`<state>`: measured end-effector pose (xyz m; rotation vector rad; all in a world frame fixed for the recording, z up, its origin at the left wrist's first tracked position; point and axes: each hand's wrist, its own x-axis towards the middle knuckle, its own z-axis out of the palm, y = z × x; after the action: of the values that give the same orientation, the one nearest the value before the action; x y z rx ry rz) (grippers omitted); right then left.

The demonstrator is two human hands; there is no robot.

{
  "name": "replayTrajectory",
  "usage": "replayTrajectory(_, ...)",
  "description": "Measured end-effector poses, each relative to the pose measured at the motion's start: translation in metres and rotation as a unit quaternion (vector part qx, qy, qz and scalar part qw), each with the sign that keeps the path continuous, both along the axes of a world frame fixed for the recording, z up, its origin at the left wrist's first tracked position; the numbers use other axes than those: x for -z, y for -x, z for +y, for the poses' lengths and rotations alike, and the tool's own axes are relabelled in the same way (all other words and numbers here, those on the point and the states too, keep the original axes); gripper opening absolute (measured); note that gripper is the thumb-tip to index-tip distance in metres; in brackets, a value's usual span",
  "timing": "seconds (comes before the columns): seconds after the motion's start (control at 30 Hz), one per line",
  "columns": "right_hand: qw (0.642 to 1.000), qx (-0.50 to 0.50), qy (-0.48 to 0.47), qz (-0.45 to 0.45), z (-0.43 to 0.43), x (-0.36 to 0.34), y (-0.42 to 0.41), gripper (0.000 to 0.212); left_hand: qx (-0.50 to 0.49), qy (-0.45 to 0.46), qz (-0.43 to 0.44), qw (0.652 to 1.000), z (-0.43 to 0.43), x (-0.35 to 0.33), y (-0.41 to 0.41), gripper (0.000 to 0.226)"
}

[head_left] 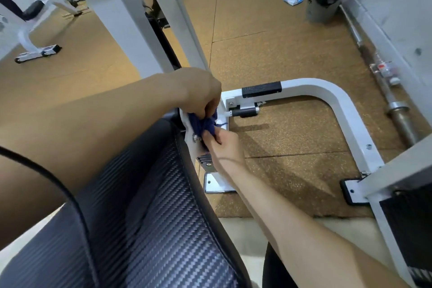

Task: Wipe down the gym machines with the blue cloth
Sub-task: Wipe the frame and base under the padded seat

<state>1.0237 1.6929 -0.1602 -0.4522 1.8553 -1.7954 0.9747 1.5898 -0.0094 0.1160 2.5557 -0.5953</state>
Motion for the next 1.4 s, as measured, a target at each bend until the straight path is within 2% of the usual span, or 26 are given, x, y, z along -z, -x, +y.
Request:
replayTrajectory(0.1, 0.999, 0.034, -0.002, 0.021, 0.013, -0.011, 0.021, 0.023, 0.026, -0.026, 0.031, 0.999, 0.004, -0.005, 0.006, 0.014)
replayTrajectory(0.27, 0.988, 0.118, -0.021, 0.095, 0.063, -0.060, 0.064, 0.017, 0.045, -0.193, 0.158, 0.967, 0.022, -0.029, 0.027, 0.016)
replayTrajectory(0.33, 0.983, 0.135, -0.053, 0.113, 0.077, -0.076, 0.078, 0.022, 0.042, -0.234, 0.195, 0.952, 0.031, -0.034, 0.032, 0.017)
replayTrajectory(0.53, 0.969, 0.141, -0.087, 0.183, 0.106, -0.091, 0.105, 0.025, 0.026, -0.249, 0.246, 0.936, 0.061, -0.039, 0.046, 0.020)
replayTrajectory(0.7, 0.956, 0.171, -0.084, 0.223, 0.140, -0.095, 0.130, 0.023, -0.052, -0.318, 0.314, 0.893, 0.102, -0.037, 0.054, 0.020)
replayTrajectory(0.87, 0.949, 0.169, -0.100, 0.248, 0.172, -0.098, 0.147, 0.036, -0.166, -0.375, 0.356, 0.840, 0.152, -0.028, 0.052, 0.023)
replayTrajectory(0.93, 0.946, 0.152, -0.110, 0.263, 0.181, -0.094, 0.153, 0.039, -0.228, -0.398, 0.386, 0.801, 0.170, -0.014, 0.051, 0.024)
replayTrajectory(1.0, 0.948, 0.115, -0.121, 0.270, 0.193, -0.086, 0.159, 0.040, -0.299, -0.426, 0.426, 0.740, 0.192, 0.010, 0.044, 0.024)
replayTrajectory(1.13, 0.962, 0.046, -0.114, 0.245, 0.206, -0.055, 0.162, 0.035, -0.382, -0.512, 0.519, 0.568, 0.223, 0.074, 0.031, 0.022)
replayTrajectory(1.2, 0.969, 0.023, -0.097, 0.227, 0.198, -0.032, 0.152, 0.031, -0.402, -0.525, 0.558, 0.501, 0.221, 0.106, 0.020, 0.021)
replayTrajectory(1.4, 0.986, -0.009, 0.007, 0.164, 0.114, 0.039, 0.102, 0.029, -0.408, -0.465, 0.681, 0.392, 0.167, 0.190, -0.041, 0.014)
